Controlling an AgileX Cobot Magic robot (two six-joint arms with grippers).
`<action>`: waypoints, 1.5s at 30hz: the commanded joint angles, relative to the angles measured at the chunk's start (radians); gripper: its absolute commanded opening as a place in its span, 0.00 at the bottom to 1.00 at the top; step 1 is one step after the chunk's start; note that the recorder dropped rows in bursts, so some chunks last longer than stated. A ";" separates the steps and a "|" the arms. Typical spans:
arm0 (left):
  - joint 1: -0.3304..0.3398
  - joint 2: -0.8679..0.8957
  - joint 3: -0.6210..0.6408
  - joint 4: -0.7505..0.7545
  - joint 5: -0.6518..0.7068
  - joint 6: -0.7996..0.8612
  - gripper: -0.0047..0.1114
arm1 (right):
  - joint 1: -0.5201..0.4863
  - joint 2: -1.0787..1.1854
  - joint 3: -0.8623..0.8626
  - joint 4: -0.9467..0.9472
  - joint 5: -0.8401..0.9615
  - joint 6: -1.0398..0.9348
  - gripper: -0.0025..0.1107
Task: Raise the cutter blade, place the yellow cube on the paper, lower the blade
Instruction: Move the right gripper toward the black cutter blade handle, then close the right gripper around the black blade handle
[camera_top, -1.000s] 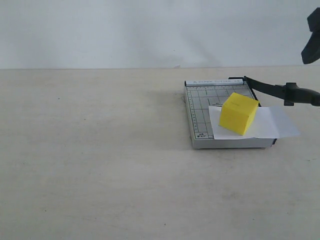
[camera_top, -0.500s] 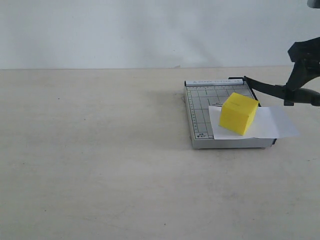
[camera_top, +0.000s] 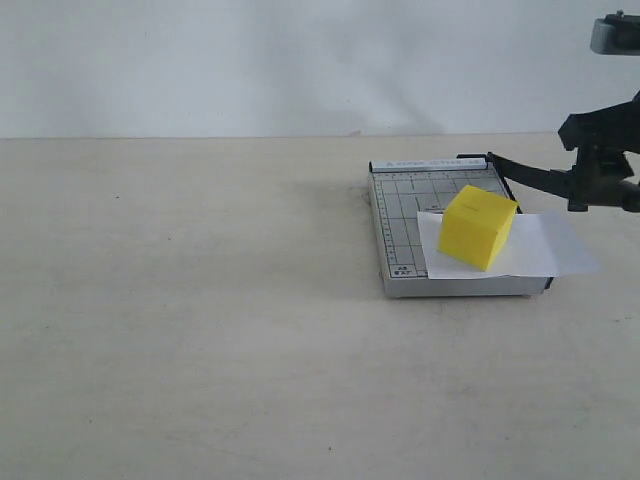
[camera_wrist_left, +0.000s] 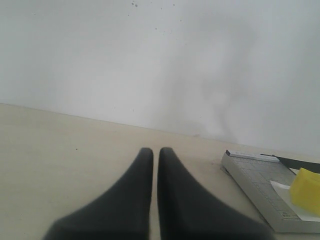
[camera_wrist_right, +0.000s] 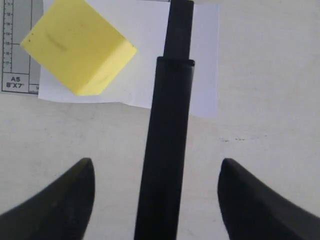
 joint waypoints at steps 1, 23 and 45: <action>0.004 -0.004 0.003 0.001 -0.002 0.002 0.08 | 0.000 0.001 -0.004 0.004 0.026 -0.033 0.39; 0.005 -0.004 0.003 0.001 -0.002 0.002 0.08 | 0.000 0.002 0.010 0.065 0.062 -0.086 0.02; 0.005 -0.004 0.003 0.001 -0.002 0.002 0.08 | 0.000 0.002 0.382 0.165 -0.205 -0.189 0.02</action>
